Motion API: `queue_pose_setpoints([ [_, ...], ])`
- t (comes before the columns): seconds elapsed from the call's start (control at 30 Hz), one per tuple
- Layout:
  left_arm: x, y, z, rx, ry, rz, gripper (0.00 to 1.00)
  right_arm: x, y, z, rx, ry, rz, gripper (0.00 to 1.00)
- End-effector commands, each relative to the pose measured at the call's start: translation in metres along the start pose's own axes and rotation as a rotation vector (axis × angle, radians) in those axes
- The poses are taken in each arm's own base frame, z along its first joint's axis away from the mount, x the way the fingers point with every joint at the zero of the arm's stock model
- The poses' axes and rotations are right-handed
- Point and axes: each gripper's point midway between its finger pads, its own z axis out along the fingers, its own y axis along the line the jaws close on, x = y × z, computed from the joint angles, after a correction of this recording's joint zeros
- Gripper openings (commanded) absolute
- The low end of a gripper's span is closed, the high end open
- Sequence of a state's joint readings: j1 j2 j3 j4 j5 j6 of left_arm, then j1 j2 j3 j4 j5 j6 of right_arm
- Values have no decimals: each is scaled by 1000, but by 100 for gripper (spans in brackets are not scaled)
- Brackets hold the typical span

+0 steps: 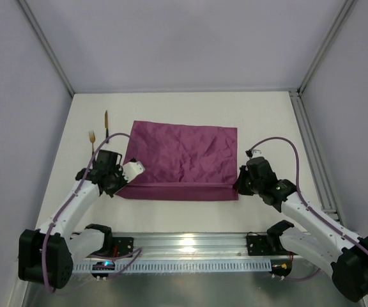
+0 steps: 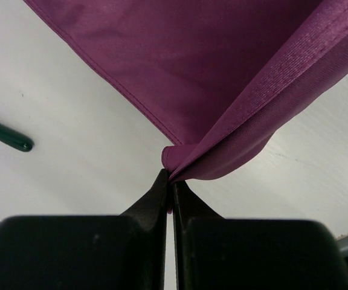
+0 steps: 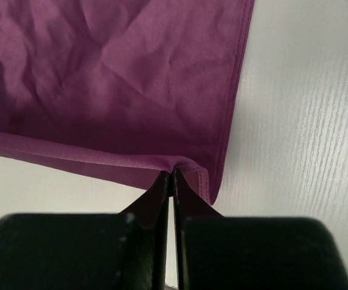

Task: Fold the napkin into a case and place the utensils inside
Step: Flatten out the crumpled napkin at the center of the board, then fold and flatten the napkin at the center of the board.

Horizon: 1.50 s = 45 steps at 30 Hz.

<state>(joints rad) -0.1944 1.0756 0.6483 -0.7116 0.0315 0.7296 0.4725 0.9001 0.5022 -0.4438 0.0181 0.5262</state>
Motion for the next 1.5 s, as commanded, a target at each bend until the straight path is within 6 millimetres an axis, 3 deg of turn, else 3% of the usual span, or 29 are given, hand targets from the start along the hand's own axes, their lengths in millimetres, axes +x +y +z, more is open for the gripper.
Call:
queue_pose_setpoints([
  [0.0,25,-10,-15,5,65,16,0,-3,-14,-10,106,-41,54,4],
  [0.07,20,-14,-20,25,40,-18,0,-4,-14,-13,109,-47,46,4],
  [0.17,2,5,-26,-36,-1,-61,0,-20,-11,-12,113,-87,13,4],
  [0.2,-13,21,-27,-81,-41,-91,0,-33,-6,-14,110,-112,-10,4],
  [0.23,-16,35,-29,-134,-33,-110,0,-45,-2,-12,107,-139,-23,4],
  [0.27,-24,45,-28,-165,-44,-131,0,-48,-5,-4,139,-126,-37,4],
  [0.3,-31,57,-19,-185,-40,-163,0,-65,-4,-3,148,-147,-49,4],
  [0.33,-44,76,-24,-234,-57,-180,0,-76,-4,2,154,-162,-47,4],
  [0.37,-51,85,-22,-248,-58,-193,0,-78,-10,15,178,-127,-44,4],
  [0.4,-57,92,-7,-237,-41,-213,0,-96,-11,17,166,-141,-19,4],
  [0.47,-76,118,-6,-284,-53,-234,0,-115,-15,28,176,-156,-20,4],
  [0.5,-77,122,12,-265,-18,-239,0,-125,-19,38,197,-146,-16,4],
  [0.53,-83,131,17,-278,-20,-243,0,-135,-27,43,217,-154,-3,4],
  [0.57,-96,146,15,-309,-37,-247,0,-141,-31,48,233,-147,-11,4],
  [0.63,-102,157,36,-304,-15,-242,0,-157,-40,64,262,-130,-6,4],
  [0.7,-114,177,40,-348,-18,-244,0,-176,-43,73,268,-137,-11,4],
  [0.77,-116,187,59,-356,13,-233,0,-176,-51,91,275,-93,0,4],
  [0.8,-123,197,59,-382,9,-231,0,-188,-49,94,266,-104,3,4],
  [0.87,-123,201,77,-374,33,-214,0,-187,-56,111,275,-64,15,4],
  [0.93,-129,207,86,-370,31,-211,0,-201,-57,119,281,-72,22,4],
  [1.07,-136,213,95,-368,25,-210,0,-203,-62,124,308,-73,44,4],
  [1.47,-146,212,103,-354,4,-198,0,-178,-70,90,341,-100,81,4],
])
